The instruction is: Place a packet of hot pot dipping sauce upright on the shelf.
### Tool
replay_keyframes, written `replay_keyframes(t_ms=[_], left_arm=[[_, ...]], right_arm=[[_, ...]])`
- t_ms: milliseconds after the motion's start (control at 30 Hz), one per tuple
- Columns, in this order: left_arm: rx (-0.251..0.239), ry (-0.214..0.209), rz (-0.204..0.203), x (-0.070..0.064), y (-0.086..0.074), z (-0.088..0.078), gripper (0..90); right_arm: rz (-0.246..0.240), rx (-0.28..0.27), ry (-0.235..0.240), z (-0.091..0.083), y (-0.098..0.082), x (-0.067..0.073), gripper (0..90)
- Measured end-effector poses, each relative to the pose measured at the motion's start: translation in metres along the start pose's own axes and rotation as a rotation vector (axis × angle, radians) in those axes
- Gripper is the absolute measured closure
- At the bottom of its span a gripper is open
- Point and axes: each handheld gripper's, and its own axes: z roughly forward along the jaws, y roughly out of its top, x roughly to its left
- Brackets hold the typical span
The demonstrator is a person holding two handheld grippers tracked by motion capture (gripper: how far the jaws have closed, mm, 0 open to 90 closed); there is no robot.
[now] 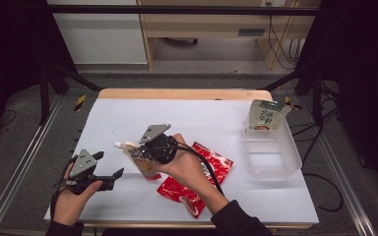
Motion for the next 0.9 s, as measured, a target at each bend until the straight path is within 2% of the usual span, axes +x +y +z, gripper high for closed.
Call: replay_keyframes(t_ms=[133, 300, 500, 667, 733, 900], left_arm=[[-0.011, -0.023, 0.018, -0.002, 0.013, 0.003, 13.8], [-0.003, -0.075, 0.074, -0.01, 0.038, 0.013, 18.2], [-0.015, -0.133, 0.124, -0.021, 0.069, 0.026, 25.5], [-0.011, -0.171, 0.154, -0.031, 0.086, 0.038, 29.7], [-0.02, -0.2, 0.145, -0.032, 0.09, 0.042, 31.6], [-0.02, -0.229, 0.142, -0.031, 0.096, 0.047, 39.2]], right_arm=[[-0.011, -0.011, -0.009, -0.01, 0.001, -0.006, 90.0], [-0.001, -0.032, -0.008, -0.029, -0.003, -0.015, 90.0], [-0.01, -0.051, -0.011, -0.052, -0.012, -0.018, 90.0], [-0.005, -0.066, -0.011, -0.067, -0.022, -0.02, 90.0], [-0.001, -0.07, -0.009, -0.07, -0.026, -0.021, 90.0], [0.013, -0.076, -0.001, -0.072, -0.034, -0.023, 90.0]])
